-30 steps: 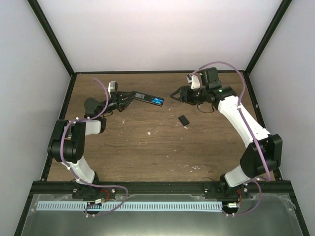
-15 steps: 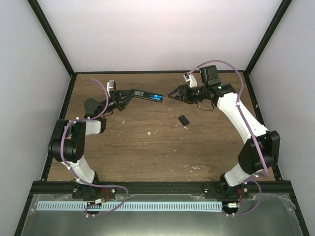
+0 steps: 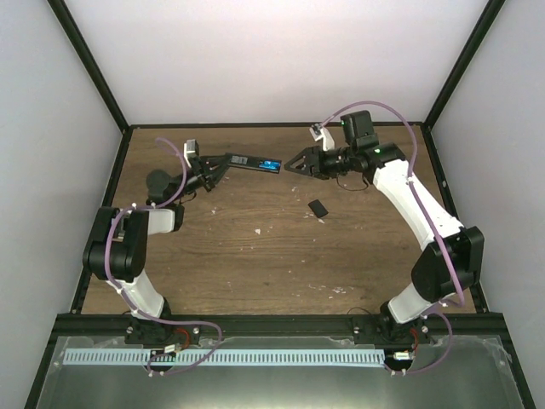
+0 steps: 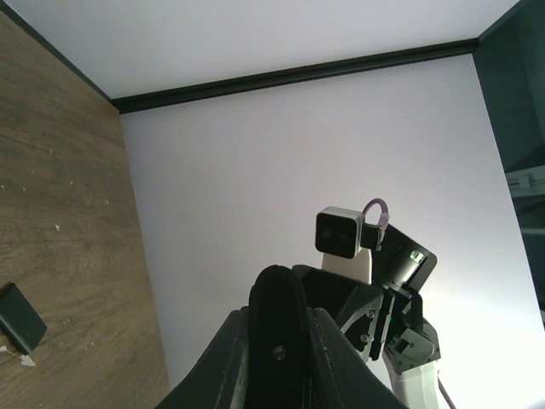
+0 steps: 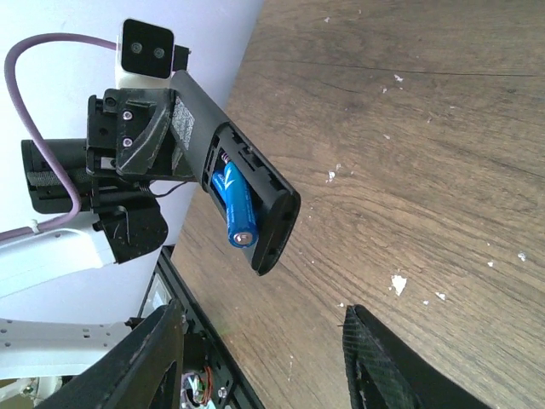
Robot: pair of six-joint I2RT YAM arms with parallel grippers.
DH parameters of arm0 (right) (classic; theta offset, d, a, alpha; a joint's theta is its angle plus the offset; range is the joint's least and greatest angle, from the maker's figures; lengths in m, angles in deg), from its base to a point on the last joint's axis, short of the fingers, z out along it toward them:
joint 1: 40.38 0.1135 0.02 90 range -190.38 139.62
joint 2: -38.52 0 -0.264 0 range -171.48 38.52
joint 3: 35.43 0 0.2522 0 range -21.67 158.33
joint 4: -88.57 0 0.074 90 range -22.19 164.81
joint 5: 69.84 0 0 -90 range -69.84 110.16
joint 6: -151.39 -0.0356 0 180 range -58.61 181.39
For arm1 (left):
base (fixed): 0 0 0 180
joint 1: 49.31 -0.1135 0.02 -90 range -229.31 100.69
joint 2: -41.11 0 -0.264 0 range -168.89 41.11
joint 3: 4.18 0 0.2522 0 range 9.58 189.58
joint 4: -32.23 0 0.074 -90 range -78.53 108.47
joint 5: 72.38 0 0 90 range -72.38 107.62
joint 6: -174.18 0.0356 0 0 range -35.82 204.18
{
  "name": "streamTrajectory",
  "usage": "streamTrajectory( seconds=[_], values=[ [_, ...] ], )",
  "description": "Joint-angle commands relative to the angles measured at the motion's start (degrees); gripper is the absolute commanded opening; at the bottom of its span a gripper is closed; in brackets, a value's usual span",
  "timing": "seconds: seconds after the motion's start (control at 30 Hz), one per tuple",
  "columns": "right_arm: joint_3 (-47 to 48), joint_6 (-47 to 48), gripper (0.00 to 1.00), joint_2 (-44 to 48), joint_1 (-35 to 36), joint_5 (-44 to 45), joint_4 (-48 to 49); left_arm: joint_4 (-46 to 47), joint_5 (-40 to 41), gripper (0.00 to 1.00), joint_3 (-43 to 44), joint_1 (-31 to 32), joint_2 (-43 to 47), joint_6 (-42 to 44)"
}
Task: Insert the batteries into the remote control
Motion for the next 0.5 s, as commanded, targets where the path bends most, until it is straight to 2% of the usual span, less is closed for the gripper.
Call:
streamTrajectory(
  seconds=[0.0, 0.47],
  values=[
    [2.8, 1.1, 0.44, -1.3, 1.0, -0.1, -0.5, 1.3, 0.6, 0.00, -0.5, 0.2, 0.5, 1.4],
    [5.4, 1.6, 0.44, -4.4, 1.1, 2.5, 0.1, 0.1, -0.1, 0.00, -0.7, 0.2, 1.9, 2.5]
  ],
)
